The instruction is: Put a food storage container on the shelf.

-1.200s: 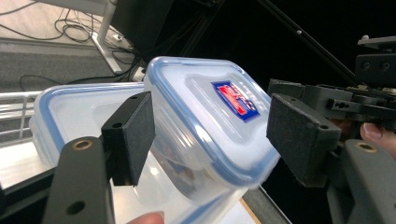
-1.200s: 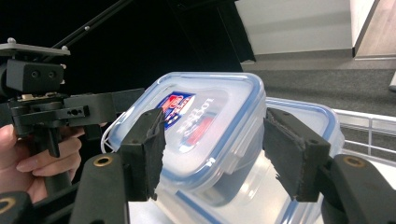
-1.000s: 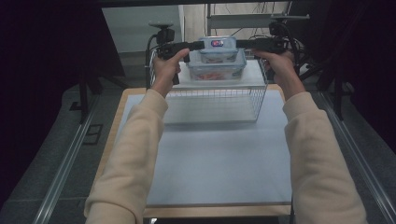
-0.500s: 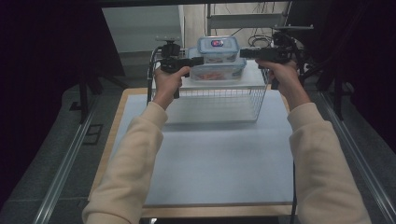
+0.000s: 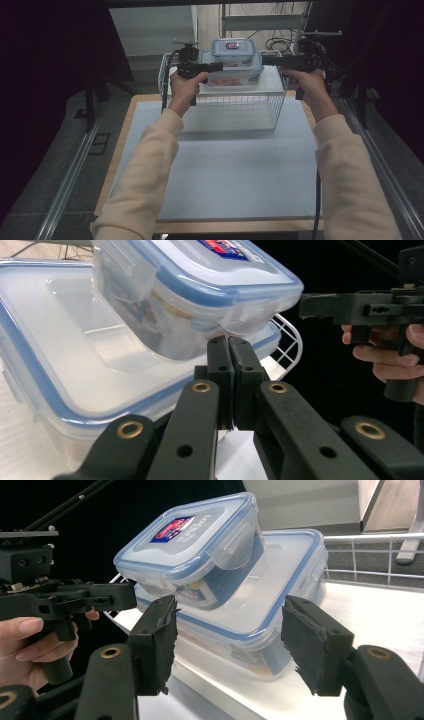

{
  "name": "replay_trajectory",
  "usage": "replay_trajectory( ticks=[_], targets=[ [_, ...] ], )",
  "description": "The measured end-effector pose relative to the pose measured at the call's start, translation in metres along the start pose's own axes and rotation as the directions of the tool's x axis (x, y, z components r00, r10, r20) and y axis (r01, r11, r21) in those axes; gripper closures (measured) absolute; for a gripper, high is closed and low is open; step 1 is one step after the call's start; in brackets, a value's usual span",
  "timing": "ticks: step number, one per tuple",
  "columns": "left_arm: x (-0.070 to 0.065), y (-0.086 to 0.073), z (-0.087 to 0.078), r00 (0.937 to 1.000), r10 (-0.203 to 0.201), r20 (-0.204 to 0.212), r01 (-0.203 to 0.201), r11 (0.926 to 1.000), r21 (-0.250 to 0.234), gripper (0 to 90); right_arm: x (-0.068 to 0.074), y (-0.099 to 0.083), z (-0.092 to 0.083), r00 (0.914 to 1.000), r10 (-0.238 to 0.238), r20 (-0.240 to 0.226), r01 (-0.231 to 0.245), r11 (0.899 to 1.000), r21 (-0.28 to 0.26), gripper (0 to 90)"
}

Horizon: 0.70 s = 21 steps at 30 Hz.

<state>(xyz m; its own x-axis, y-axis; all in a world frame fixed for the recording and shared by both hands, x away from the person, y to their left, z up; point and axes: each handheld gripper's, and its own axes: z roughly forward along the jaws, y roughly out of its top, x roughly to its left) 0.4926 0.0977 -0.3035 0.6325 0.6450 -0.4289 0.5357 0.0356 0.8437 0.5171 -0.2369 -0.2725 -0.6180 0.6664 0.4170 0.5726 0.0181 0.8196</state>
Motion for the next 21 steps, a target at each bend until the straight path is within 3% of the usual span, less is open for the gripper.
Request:
replay_trajectory(
  ticks=[11, 18, 21],
  targets=[
    [-0.001, -0.008, -0.021, 0.9999, -0.008, 0.015, 0.009, 0.9999, -0.008, 89.1, 0.008, -0.008, 0.001, 0.9992, -0.015, -0.037, 0.015, 1.0, 0.003, 38.9],
    [-0.001, -0.017, -0.032, 0.9996, -0.023, 0.017, 0.024, 0.9995, -0.021, 89.2, 0.004, -0.02, 0.001, 0.996, -0.001, -0.089, 0.001, 1.0, 0.001, 38.3],
    [-0.002, -0.026, -0.04, 0.9988, -0.026, 0.04, 0.027, 0.9993, -0.026, 89.3, 0.005, -0.033, -0.003, 0.9929, -0.01, -0.119, 0.008, 1.0, -0.014, 38.3]
  ],
)
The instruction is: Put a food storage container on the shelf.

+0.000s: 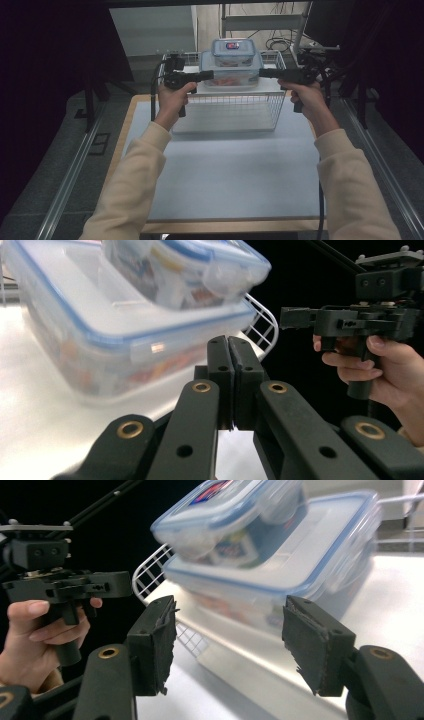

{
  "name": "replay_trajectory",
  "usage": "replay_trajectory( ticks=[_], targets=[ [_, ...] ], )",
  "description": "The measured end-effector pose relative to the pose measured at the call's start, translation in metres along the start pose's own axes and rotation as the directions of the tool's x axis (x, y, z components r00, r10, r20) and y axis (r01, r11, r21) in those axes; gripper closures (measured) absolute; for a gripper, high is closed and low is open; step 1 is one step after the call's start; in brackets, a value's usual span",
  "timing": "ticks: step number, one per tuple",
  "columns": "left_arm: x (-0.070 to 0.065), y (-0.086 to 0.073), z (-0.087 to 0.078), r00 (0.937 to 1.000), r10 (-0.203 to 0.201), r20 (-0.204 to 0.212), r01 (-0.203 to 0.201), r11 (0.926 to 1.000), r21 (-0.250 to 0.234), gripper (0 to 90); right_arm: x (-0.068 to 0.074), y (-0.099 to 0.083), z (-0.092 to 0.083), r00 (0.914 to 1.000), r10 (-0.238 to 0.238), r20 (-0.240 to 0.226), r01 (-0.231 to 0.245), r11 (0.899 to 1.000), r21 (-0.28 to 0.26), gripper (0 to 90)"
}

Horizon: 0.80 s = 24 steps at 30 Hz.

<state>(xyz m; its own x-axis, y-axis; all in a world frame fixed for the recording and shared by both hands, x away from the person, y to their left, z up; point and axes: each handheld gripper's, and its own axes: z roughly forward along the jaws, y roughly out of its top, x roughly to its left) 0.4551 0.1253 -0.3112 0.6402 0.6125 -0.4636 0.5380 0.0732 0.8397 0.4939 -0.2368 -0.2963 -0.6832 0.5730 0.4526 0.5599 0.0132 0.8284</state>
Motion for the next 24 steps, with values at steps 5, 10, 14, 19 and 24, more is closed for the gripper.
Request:
replay_trajectory(
  ticks=[5, 10, 14, 19, 24],
  targets=[
    [0.001, -0.021, -0.018, 0.9996, 0.001, 0.027, -0.001, 1.0, -0.005, 89.0, 0.003, -0.017, -0.005, 0.9996, -0.015, -0.023, 0.015, 1.0, -0.008, 38.0],
    [0.0, -0.047, -0.04, 0.9996, 0.017, 0.021, -0.017, 0.9996, -0.024, 88.8, 0.005, -0.046, -0.013, 0.9986, -0.032, -0.041, 0.032, 0.999, -0.015, 38.0],
    [0.001, -0.07, -0.054, 0.9992, -0.003, 0.041, 0.005, 0.9991, -0.042, 88.6, 0.005, -0.07, -0.021, 0.9978, -0.028, -0.06, 0.026, 0.999, -0.025, 38.0],
    [0.004, -0.103, -0.069, 0.9983, -0.029, 0.05, 0.032, 0.9981, -0.053, 86.3, 0.005, -0.104, -0.03, 0.997, -0.03, -0.071, 0.028, 0.999, -0.035, 38.0],
    [0.005, -0.141, -0.074, 0.9997, -0.026, 0.004, 0.026, 0.9986, -0.047, 69.7, 0.003, -0.14, -0.036, 0.9972, -0.02, -0.072, 0.018, 1.0, -0.018, 37.7]
  ],
)
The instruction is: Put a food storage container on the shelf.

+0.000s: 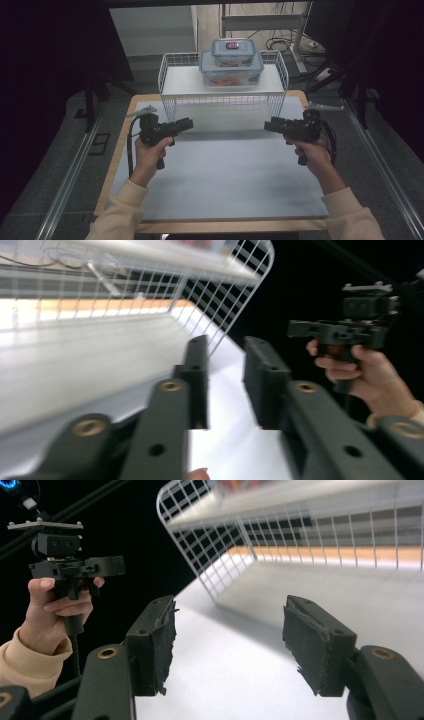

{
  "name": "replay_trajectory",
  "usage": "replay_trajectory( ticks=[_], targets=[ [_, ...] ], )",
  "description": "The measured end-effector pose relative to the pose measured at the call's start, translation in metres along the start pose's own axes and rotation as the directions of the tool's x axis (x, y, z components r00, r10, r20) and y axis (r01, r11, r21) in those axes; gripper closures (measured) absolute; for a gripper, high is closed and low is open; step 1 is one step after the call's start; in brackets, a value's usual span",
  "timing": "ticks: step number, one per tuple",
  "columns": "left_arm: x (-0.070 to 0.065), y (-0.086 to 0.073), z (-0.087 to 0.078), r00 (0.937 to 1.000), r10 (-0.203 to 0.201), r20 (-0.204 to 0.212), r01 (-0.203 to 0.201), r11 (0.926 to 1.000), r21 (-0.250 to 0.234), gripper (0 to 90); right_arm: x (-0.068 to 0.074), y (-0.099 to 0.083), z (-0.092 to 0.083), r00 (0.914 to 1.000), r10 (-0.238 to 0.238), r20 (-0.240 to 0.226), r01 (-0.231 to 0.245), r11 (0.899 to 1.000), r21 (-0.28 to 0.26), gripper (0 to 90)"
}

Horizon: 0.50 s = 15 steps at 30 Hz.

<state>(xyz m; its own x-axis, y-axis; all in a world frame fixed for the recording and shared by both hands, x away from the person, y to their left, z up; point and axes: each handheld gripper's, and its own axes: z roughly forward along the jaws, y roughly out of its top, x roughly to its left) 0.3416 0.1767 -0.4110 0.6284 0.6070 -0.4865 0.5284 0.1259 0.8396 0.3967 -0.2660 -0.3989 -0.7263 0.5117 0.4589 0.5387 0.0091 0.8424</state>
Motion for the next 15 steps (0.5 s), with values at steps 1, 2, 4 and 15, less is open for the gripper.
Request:
replay_trajectory(
  ticks=[1, 2, 4, 15],
  targets=[
    [0.0, -0.007, -0.001, 0.9999, 0.0, -0.013, 0.0, 1.0, 0.001, 65.7, -0.001, -0.007, -0.001, 1.0, 0.0, 0.003, 0.0, 1.0, 0.007, 37.5],
    [0.0, -0.016, -0.002, 0.9997, -0.01, -0.02, 0.01, 0.9999, 0.007, 60.2, -0.001, -0.015, -0.002, 1.0, 0.003, 0.004, -0.003, 1.0, 0.014, 37.3],
    [0.002, -0.026, -0.003, 0.9994, -0.015, -0.03, 0.015, 0.9998, 0.014, 51.3, -0.002, -0.029, -0.003, 1.0, 0.006, 0.004, -0.006, 0.999, 0.035, 36.5],
    [0.013, -0.082, 0.003, 0.9947, -0.044, -0.093, 0.056, 0.9903, 0.127, 35.0, -0.008, -0.082, -0.005, 0.998, 0.018, 0.061, -0.024, 0.995, 0.099, 35.7]
  ],
)
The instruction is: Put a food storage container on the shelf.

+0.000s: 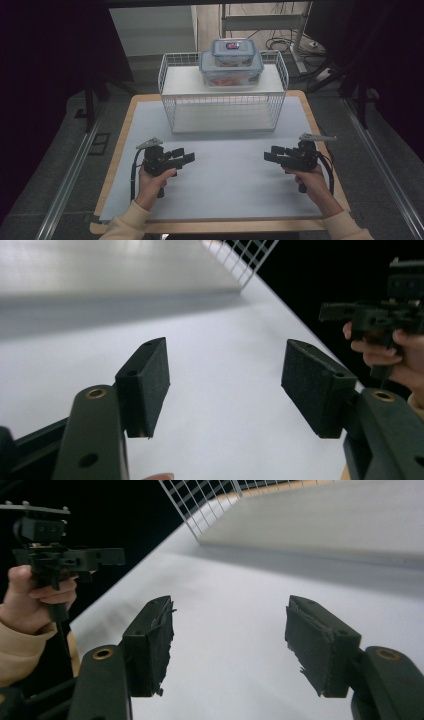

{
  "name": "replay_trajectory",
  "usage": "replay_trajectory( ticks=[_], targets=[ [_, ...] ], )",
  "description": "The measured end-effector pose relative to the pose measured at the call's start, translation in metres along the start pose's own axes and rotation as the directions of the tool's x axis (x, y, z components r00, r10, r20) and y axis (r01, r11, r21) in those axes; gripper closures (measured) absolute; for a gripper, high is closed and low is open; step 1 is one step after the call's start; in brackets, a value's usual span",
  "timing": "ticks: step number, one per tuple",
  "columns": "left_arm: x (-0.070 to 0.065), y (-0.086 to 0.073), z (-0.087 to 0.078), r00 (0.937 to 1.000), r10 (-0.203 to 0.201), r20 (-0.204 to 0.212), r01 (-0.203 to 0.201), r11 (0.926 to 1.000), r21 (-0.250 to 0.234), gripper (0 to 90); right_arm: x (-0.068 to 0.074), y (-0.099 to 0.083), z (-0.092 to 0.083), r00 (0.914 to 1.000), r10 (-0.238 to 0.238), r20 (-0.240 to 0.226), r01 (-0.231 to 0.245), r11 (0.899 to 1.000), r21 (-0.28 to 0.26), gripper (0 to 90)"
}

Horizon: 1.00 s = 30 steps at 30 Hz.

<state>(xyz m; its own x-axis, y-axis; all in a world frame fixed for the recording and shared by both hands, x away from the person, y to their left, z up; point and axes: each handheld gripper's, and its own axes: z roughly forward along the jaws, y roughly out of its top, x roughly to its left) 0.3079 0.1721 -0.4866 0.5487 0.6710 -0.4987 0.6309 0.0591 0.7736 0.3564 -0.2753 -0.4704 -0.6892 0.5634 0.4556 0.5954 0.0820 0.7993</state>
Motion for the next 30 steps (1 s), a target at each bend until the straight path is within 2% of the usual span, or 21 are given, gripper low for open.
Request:
replay_trajectory(
  ticks=[4, 8, 23, 30],
  targets=[
    [0.0005, -0.0052, 0.0033, 0.9996, 0.019, -0.023, -0.018, 0.9996, 0.023, 32.6, -0.0009, -0.0079, 0.0087, 0.9999, 0.0, 0.013, 0.0, 1.0, 0.03, 34.6],
    [0.001, -0.0067, 0.0052, 0.9988, 0.034, -0.036, -0.032, 0.9988, 0.036, 31.1, 0.0008, -0.0087, 0.01, 0.9996, -0.018, 0.023, 0.017, 0.999, 0.03, 34.2],
    [0.0017, -0.0078, 0.0051, 0.9987, 0.03, -0.041, -0.029, 0.999, 0.035, 28.6, -0.0011, -0.0098, 0.0073, 0.9987, -0.032, 0.04, 0.031, 0.999, 0.021, 33.3],
    [0.0055, -0.007, 0.0061, 0.9988, 0.022, -0.045, -0.02, 0.9992, 0.035, 27.6, -0.0024, -0.0093, 0.0079, 0.9989, -0.032, 0.034, 0.032, 0.999, 0.021, 31.3]
  ],
)
